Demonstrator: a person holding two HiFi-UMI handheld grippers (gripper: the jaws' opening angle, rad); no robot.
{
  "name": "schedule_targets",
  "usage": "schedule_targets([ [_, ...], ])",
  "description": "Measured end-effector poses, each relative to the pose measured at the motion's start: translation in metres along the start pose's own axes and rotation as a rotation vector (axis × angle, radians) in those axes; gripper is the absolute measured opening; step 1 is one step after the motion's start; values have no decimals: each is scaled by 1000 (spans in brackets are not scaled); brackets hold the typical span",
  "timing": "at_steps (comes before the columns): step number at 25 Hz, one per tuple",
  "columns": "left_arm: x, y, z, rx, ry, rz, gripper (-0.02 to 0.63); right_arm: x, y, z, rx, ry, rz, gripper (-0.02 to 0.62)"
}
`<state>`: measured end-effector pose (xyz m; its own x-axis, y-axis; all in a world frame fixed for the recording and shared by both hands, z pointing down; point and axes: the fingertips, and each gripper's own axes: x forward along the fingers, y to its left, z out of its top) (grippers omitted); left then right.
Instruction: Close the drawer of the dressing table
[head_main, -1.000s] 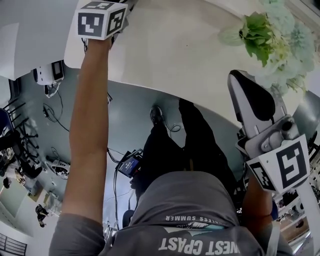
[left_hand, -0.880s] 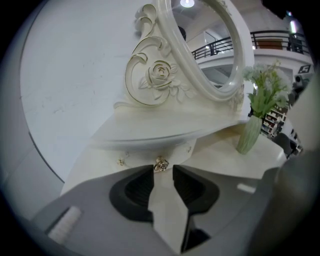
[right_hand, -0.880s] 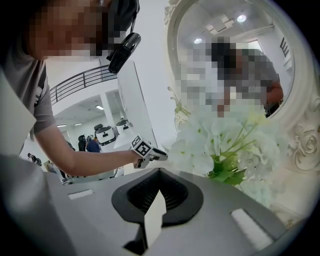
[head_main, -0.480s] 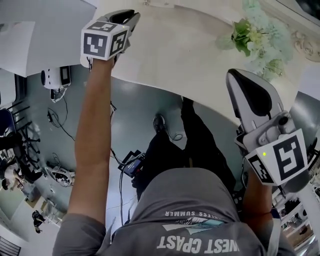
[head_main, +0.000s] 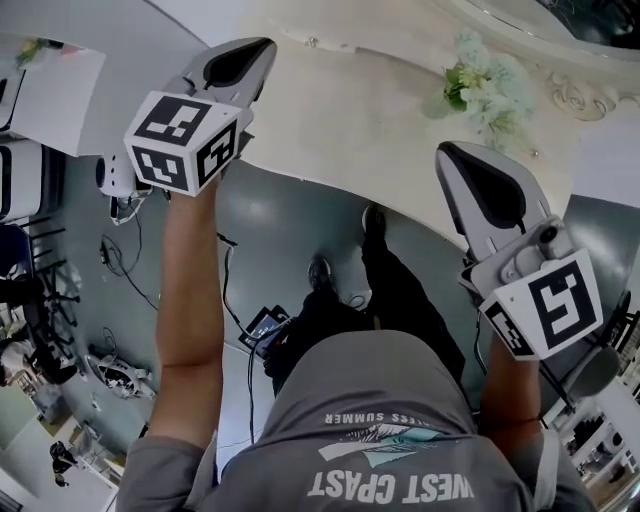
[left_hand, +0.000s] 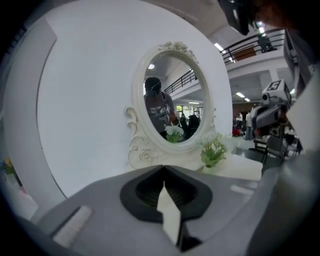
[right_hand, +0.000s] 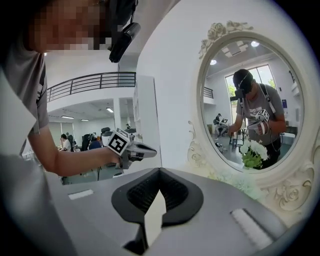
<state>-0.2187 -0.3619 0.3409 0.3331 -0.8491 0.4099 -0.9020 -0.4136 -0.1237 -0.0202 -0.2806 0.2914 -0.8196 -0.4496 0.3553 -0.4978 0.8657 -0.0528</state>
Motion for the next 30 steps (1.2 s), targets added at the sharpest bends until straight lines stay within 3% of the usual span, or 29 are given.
schedule_targets([
  [7, -91, -58, 118, 95, -165, 3, 3, -67, 4, 61, -75, -54, -43, 2],
  [13, -156, -97, 160, 181, -256, 6, 3, -94, 19, 81, -125, -93, -66, 1],
  [21, -251, -127, 175, 260, -285, 32, 2, -121, 56, 114, -172, -135, -86, 1],
  [30, -327, -142, 165, 235, -333, 78, 3, -140, 100, 126, -208, -153, -93, 0],
])
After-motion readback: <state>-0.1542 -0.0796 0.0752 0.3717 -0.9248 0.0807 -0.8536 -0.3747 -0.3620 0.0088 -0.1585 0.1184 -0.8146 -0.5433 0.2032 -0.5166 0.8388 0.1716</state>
